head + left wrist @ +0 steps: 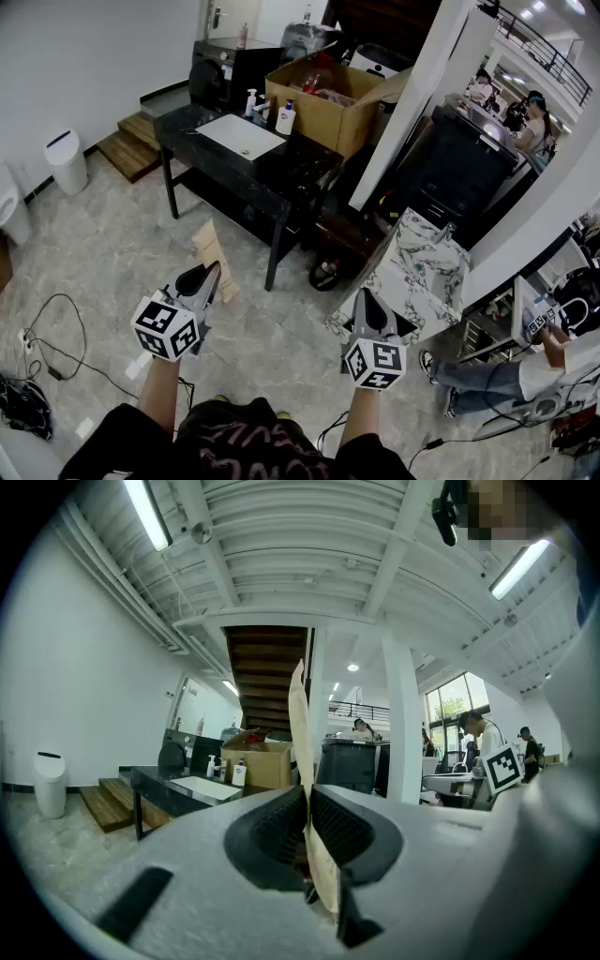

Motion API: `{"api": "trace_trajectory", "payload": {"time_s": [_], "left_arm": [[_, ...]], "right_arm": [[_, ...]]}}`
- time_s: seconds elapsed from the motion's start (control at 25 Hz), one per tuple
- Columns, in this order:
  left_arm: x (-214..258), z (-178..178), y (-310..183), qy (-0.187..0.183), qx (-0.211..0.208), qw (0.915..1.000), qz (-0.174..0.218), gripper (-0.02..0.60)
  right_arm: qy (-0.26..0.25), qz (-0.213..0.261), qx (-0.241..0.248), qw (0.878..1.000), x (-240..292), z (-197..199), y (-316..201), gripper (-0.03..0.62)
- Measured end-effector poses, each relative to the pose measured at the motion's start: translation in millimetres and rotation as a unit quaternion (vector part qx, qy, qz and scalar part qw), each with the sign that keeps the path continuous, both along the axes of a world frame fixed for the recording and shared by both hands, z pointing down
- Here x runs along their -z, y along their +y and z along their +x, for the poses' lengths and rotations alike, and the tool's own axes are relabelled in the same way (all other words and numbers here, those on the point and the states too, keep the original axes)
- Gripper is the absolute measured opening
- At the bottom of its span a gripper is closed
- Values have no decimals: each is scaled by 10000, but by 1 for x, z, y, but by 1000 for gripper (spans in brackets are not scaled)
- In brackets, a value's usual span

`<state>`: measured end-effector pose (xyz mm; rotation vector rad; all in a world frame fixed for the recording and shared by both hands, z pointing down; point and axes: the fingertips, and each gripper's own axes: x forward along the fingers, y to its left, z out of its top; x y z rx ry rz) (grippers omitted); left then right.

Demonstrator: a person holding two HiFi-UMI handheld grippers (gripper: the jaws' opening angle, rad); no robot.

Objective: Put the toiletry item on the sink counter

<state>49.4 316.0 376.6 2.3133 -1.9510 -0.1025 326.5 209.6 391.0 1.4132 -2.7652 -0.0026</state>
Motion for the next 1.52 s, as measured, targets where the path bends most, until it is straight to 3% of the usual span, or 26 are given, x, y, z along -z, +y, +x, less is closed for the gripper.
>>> {"api": "trace_trajectory", "payload": {"time_s": [0.72, 1.24, 1.52], "left_arm": [[-3, -17, 18, 71, -26, 10000, 43, 23], [-12, -68, 33, 156, -231, 9996, 20, 23], [-18, -83, 27, 288, -260, 9992, 33, 23]], "right_arm": [[-38, -163, 152, 9997, -4, -21, 19, 12], [-85, -240, -3, 9997, -9, -69, 45, 12], [44, -296, -100, 9995, -15, -75, 44, 12]]}}
